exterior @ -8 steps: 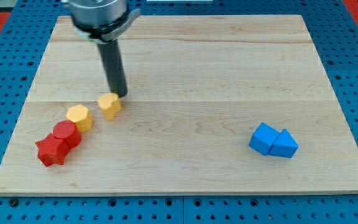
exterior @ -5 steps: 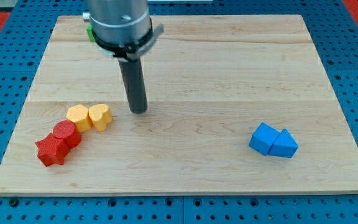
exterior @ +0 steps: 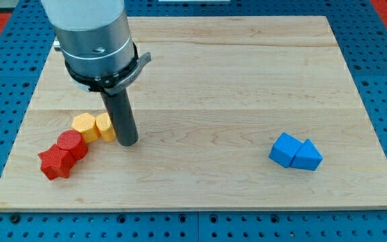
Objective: Separate heart from the yellow hexagon
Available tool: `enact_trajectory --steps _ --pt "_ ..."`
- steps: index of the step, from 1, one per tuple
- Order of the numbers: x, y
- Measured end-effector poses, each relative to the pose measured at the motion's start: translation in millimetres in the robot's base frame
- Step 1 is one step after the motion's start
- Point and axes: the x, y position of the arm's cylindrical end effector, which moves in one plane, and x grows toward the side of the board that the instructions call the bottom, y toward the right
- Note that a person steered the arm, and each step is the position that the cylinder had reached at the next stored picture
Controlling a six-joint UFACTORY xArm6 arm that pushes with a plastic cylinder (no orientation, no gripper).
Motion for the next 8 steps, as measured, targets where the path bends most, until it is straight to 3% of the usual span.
enact_trajectory --steps 3,5,7,8 --pt "-15 -39" --pt "-61 -45" --pt "-60 88" --pt "-25 105"
